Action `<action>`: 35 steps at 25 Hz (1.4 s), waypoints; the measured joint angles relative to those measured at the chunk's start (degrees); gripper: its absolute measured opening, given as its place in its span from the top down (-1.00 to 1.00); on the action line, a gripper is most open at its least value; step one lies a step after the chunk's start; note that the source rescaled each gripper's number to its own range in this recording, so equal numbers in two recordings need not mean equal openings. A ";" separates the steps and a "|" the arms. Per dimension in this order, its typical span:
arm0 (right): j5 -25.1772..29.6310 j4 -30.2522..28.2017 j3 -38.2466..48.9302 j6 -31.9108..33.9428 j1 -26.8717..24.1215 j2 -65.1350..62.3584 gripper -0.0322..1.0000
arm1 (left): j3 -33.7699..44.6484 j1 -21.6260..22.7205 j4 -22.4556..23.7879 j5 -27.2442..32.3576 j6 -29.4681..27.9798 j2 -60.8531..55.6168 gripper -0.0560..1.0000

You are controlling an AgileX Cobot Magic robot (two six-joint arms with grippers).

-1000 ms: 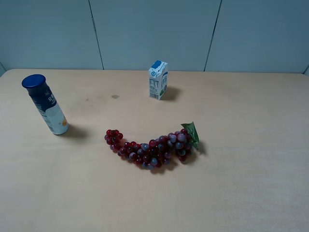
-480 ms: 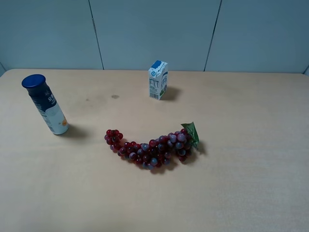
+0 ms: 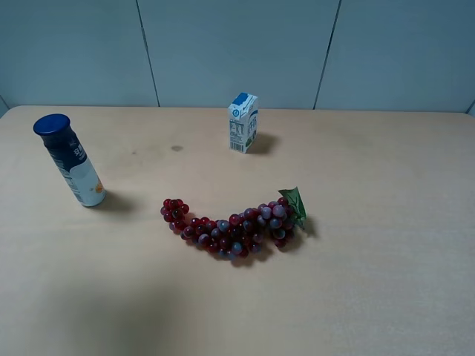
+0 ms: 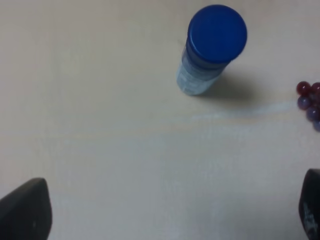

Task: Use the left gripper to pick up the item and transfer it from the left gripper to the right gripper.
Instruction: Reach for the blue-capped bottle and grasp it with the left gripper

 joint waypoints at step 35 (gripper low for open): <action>0.00 0.00 0.00 0.00 0.00 0.00 -1.00 | -10.25 -12.00 6.07 -2.28 0.00 39.80 -1.00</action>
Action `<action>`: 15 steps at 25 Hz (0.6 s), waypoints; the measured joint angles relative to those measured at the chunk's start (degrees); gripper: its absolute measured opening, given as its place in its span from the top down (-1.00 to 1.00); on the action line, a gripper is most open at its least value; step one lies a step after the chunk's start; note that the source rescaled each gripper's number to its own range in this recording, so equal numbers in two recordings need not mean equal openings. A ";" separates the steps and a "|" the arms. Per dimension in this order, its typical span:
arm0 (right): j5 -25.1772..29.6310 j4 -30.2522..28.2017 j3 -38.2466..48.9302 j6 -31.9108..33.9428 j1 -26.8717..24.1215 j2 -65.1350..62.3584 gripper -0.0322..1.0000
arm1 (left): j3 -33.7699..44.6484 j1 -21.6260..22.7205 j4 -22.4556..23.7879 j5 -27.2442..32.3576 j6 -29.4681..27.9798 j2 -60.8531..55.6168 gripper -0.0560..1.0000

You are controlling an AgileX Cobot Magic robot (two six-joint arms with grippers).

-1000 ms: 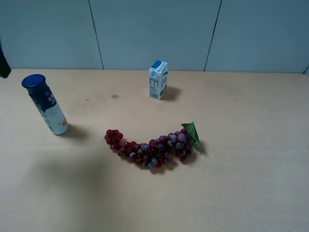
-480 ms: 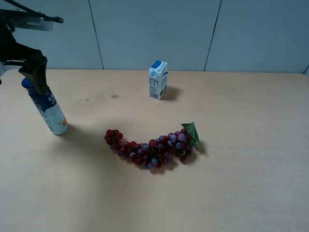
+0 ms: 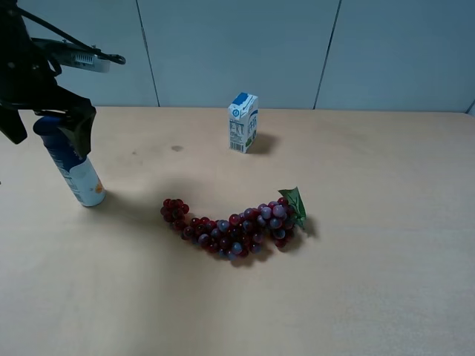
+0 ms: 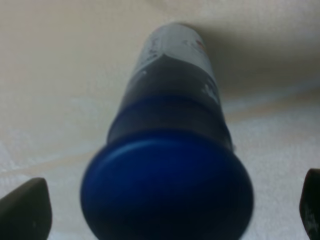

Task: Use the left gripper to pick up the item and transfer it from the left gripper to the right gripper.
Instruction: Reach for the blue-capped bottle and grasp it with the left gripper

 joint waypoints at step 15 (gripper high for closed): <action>0.00 0.00 0.00 0.00 0.00 0.00 -1.00 | 6.85 0.00 -0.30 -10.41 2.13 0.16 -1.00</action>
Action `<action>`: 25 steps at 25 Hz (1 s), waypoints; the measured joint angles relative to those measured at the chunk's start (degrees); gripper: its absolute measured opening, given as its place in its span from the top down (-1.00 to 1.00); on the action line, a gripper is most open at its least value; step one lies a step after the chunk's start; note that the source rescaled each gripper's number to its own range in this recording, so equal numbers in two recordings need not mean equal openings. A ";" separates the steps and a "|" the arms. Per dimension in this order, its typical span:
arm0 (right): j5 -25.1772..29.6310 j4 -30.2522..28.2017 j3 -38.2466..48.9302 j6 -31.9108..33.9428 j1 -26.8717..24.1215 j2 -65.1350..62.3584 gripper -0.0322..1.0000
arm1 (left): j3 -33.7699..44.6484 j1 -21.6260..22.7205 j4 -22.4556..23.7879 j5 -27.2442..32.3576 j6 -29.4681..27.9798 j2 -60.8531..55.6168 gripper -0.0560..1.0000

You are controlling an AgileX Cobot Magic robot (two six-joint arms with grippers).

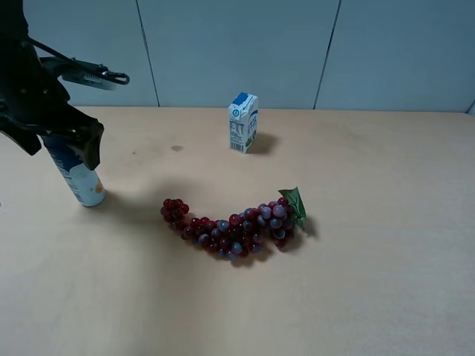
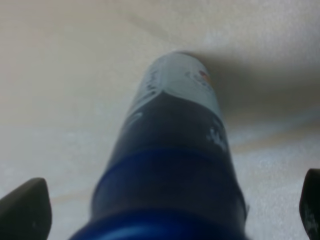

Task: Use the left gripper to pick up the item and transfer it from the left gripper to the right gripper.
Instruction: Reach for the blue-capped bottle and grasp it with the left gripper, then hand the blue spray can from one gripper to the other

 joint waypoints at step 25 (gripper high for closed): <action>0.00 0.00 0.00 0.00 0.00 0.00 -1.00 | 1.46 0.00 -1.25 -5.39 0.73 0.19 0.89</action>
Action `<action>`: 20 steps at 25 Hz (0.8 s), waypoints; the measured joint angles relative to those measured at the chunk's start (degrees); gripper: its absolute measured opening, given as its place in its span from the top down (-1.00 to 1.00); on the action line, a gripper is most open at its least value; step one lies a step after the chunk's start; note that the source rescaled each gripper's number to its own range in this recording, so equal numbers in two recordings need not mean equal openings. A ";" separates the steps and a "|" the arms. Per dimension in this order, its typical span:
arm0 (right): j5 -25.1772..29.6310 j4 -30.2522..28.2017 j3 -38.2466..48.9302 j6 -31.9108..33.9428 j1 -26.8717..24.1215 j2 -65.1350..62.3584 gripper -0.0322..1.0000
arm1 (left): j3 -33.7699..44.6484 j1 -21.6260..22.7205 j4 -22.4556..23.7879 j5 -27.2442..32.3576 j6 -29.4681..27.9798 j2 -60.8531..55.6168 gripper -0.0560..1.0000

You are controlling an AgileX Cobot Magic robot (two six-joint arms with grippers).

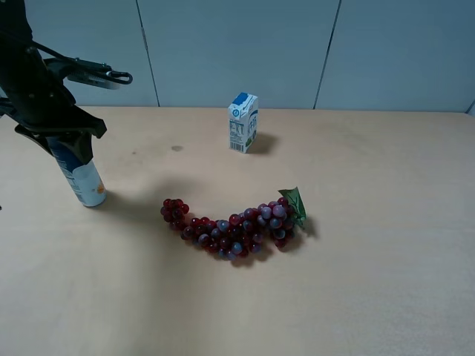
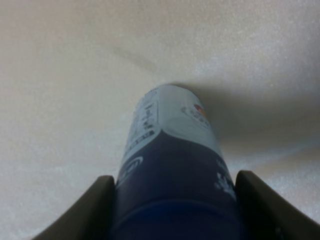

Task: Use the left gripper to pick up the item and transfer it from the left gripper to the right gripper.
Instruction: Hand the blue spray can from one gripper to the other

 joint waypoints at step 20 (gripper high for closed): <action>0.00 0.00 0.00 0.00 0.00 0.00 -1.00 | -7.99 0.00 0.56 11.11 0.00 0.00 0.89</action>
